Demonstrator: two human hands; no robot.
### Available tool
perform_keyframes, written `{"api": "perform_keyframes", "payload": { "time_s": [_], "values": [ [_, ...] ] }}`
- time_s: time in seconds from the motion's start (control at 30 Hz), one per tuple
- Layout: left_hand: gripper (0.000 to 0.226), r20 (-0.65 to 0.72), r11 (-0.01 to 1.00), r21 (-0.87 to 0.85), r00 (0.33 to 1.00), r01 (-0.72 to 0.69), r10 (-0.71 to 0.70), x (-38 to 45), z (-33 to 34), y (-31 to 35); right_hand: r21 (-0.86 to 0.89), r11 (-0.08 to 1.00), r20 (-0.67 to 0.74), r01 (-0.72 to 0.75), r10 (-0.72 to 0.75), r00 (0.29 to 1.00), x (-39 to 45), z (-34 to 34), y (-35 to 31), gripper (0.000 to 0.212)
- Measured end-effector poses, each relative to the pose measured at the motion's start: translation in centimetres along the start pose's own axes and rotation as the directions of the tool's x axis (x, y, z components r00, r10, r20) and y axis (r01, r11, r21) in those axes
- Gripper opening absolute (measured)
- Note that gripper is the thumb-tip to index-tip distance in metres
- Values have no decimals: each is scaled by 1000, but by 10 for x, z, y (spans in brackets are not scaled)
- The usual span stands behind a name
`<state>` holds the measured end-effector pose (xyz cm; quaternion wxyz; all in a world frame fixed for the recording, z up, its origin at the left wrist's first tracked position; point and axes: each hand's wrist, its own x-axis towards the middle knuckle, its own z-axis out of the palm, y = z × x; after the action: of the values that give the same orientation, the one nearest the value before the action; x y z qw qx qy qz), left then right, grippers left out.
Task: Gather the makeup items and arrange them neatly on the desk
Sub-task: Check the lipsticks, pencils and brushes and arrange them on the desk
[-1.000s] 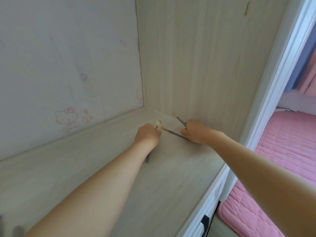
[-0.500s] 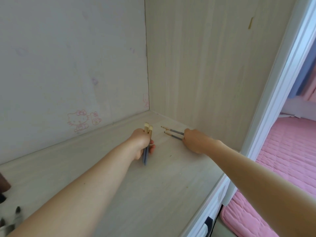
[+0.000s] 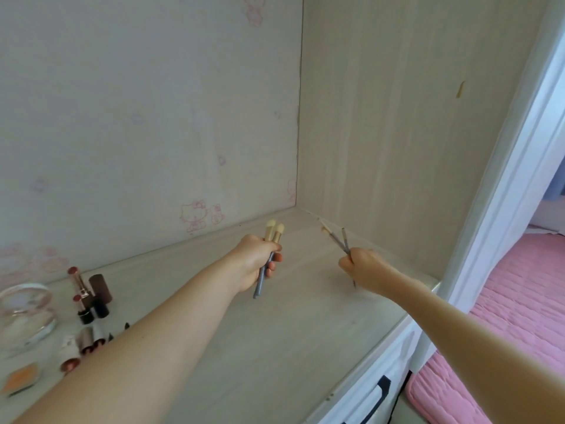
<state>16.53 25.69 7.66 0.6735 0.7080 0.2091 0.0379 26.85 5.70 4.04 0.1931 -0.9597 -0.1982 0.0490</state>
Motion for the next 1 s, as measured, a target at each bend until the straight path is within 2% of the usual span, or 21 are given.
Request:
{"api": "perform_keyframes", "payload": {
  "time_s": [0.07,0.13,0.2,0.3,0.4,0.53,0.67,0.8,0.87,0.93,1.0],
  "values": [
    [7,-2,999,-32,1000,-17,17,-19,-14,3,297,955,30,-4,-5,1000,-14,1,-19,21],
    [10,3,997,-72,999,-42,43,-41,-30,3,552,834,92,-12,-46,995,-32,3,-43,17],
    [12,-4,994,-90,998,-64,64,-64,-49,-1,701,713,129,-13,-109,986,-51,6,-67,16],
    [15,-33,991,-104,996,-83,80,-98,-81,-11,814,579,205,-47,-210,956,-78,13,-102,16],
    [17,-99,993,-78,991,-94,86,-134,-113,-24,866,491,271,-98,-296,916,-99,25,-137,17],
    [17,-164,996,-11,983,-89,86,-186,-158,-41,871,477,318,-118,-364,876,-125,45,-181,21],
    [17,-231,982,172,966,-81,120,-236,-200,-62,880,450,356,-152,-411,839,-153,64,-223,19],
    [17,-284,943,333,952,-13,114,-274,-236,-86,879,432,405,-203,-448,797,-183,82,-261,19],
    [16,-287,878,478,947,12,142,-288,-251,-100,871,424,444,-249,-458,770,-197,89,-277,20],
    [15,-273,737,675,936,21,223,-300,-262,-113,848,455,483,-271,-457,746,-208,96,-291,19],
    [15,-250,610,792,926,27,284,-309,-268,-127,825,487,517,-286,-449,729,-216,102,-302,18]
  ]
}}
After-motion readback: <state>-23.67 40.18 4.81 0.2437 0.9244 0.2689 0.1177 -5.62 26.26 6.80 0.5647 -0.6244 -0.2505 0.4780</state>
